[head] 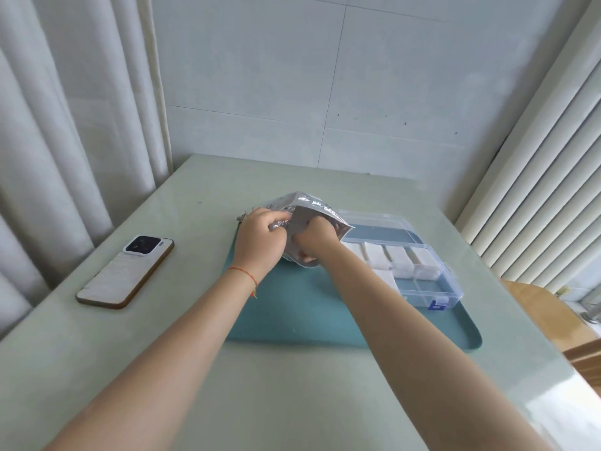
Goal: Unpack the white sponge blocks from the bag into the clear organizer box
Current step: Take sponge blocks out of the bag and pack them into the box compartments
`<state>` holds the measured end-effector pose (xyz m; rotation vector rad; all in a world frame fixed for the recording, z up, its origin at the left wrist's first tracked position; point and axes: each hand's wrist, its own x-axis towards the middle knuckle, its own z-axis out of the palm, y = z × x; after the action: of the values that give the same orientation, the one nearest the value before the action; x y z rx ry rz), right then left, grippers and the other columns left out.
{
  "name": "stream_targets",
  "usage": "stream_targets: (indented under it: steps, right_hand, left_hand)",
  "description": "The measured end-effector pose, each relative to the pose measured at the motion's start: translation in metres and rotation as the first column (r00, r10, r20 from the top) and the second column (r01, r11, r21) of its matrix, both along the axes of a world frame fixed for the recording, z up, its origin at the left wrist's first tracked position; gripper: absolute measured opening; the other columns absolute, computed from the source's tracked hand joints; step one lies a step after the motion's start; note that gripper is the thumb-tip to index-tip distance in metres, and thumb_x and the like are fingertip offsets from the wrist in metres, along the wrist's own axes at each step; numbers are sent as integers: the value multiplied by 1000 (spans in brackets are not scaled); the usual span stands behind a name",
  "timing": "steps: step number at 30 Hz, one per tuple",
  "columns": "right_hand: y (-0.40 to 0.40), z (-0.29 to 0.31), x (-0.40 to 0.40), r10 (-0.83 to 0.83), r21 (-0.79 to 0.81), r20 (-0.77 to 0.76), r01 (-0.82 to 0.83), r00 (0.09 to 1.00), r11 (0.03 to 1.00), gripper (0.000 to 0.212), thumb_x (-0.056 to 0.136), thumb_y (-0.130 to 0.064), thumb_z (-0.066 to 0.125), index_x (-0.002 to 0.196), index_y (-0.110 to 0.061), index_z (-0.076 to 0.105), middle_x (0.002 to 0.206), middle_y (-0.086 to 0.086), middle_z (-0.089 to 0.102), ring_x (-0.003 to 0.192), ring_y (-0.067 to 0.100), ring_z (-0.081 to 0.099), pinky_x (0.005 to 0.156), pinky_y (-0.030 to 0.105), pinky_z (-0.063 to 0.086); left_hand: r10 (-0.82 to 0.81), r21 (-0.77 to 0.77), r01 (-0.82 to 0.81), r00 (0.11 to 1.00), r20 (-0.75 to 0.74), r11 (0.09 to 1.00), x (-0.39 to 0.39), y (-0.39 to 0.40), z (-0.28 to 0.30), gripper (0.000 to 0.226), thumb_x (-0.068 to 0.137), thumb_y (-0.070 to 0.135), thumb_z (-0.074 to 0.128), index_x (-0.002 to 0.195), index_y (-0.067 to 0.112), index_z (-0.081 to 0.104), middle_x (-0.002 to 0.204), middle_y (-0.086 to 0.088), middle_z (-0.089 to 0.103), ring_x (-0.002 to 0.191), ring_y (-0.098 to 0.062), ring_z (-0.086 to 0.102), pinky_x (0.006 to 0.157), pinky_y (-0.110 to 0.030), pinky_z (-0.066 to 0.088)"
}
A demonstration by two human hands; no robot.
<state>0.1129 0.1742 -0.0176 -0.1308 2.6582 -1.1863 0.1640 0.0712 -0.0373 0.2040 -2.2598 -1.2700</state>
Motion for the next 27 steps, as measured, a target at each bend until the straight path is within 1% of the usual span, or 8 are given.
stream_targets:
  steps: [3,7,11,13,16,20,23,27]
  right_hand:
    - [-5,-2,1,-26,17,-46,27,999,1000,31,85,-9,57,60,-14,41,56,8,51,45,21,47,40,19,38]
    - [-3,4,7,-3,37,-40,5,999,999,36,79,-5,55,51,-14,34,34,-1,32,22,13,28,31,9,21]
    - [10,6,2,-19,22,-33,20,999,1000,32,83,-12,61,58,-14,40,46,0,40,35,15,40,34,13,28]
    - [21,7,-1,-24,-69,-6,24,1000,997,26,85,-14,64,68,-12,44,54,5,46,43,19,44,40,20,33]
    - [48,10,-1,22,-238,96,2,995,971,26,87,-12,67,74,-11,45,57,6,42,43,18,40,44,22,29]
    - [83,12,8,170,-320,221,-94,960,943,16,88,-13,70,87,-7,55,63,7,46,39,12,40,42,20,31]
    - [108,11,13,226,-362,247,-127,942,923,16,88,-14,70,93,-6,58,67,7,51,40,11,40,41,19,32]
    - [126,9,15,223,-384,252,-115,942,916,11,88,-14,70,87,-7,63,69,7,55,41,11,41,42,19,35]
  left_hand:
    - [-21,27,21,1000,5,999,-2,-1,0,44,83,-6,47,114,13,72,97,3,57,94,-13,50,86,-18,37]
    - [-34,35,34,999,16,999,-4,-2,-1,45,84,-6,47,117,12,71,96,6,53,94,-12,48,86,-18,37]
    - [-33,29,32,999,32,999,-4,0,0,45,84,-5,47,120,12,69,100,4,52,97,-12,48,84,-15,34]
    - [-29,31,28,999,45,999,-5,1,1,45,85,-4,47,121,13,68,106,2,54,105,-15,51,85,-16,33]
    - [-5,13,4,998,68,1000,-9,4,0,42,85,0,49,118,15,69,113,-2,58,111,-19,52,84,-18,33]
    - [63,-51,-61,998,24,997,-6,10,-5,31,84,4,54,109,10,71,115,-8,52,114,-25,47,93,-20,31]
    - [136,-108,-148,984,-111,983,3,20,-8,23,80,15,54,94,10,72,105,-5,46,106,-27,45,96,-24,32]
    - [96,-236,-136,980,-173,962,10,35,-13,9,83,8,64,82,8,73,93,-4,44,94,-23,43,82,-16,27]
